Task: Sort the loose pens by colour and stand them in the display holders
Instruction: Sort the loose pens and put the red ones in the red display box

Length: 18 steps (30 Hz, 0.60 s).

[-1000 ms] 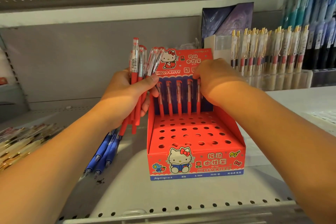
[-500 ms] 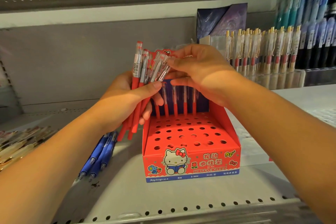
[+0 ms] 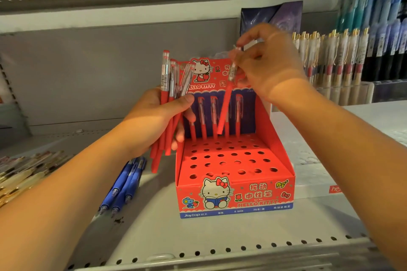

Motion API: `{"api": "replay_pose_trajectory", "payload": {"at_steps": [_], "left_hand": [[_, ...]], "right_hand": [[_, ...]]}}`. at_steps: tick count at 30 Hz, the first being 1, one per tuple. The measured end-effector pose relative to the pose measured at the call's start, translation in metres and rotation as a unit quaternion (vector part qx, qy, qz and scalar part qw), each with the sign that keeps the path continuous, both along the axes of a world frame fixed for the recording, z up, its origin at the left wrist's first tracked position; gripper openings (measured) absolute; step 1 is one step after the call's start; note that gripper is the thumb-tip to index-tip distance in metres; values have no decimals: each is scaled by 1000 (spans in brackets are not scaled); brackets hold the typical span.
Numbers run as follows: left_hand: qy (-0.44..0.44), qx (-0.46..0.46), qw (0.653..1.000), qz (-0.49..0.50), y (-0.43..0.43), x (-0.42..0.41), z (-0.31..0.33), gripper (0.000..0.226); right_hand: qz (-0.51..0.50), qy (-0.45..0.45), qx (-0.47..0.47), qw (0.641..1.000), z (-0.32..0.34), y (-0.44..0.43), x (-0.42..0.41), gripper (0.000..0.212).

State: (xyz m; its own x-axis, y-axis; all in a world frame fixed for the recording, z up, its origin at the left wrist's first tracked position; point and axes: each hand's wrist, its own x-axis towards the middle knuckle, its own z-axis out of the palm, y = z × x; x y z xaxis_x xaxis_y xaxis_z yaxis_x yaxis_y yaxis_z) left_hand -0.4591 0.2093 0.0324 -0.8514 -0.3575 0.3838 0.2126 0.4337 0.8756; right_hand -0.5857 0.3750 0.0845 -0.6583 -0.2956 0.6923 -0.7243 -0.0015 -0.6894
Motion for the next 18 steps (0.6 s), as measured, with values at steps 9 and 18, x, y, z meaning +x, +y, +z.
{"api": "replay_pose_trajectory", "payload": {"at_steps": [9, 18], "left_hand": [[2, 0, 1000, -13, 2, 0, -1, 39], [7, -13, 1000, -15, 0, -1, -2, 40]], "right_hand": [[-165, 175, 177, 955, -4, 1, -8, 13], [-208, 206, 231, 928, -9, 1, -11, 20]]}}
